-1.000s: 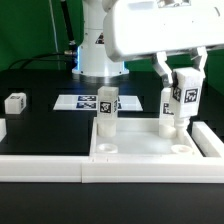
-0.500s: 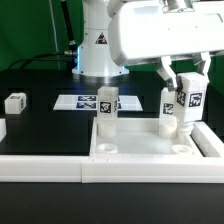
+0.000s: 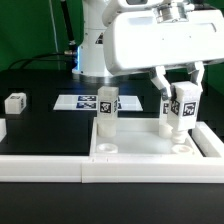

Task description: Assemble square table

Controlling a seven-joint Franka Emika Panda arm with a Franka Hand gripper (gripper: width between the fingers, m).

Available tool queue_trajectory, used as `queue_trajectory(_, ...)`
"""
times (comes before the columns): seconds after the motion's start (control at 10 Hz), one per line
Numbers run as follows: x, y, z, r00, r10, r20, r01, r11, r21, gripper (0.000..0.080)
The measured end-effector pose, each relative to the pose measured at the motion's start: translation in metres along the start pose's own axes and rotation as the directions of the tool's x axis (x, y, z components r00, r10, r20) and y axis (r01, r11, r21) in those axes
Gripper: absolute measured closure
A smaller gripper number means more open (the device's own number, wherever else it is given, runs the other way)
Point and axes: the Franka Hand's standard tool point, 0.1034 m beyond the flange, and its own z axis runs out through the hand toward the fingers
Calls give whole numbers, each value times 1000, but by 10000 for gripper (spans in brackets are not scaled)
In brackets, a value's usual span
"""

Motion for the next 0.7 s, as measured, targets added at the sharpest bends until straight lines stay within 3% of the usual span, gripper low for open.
queue_trajectory(0.7,-6,0,22,1000,19,-4,-19,1000,12,508)
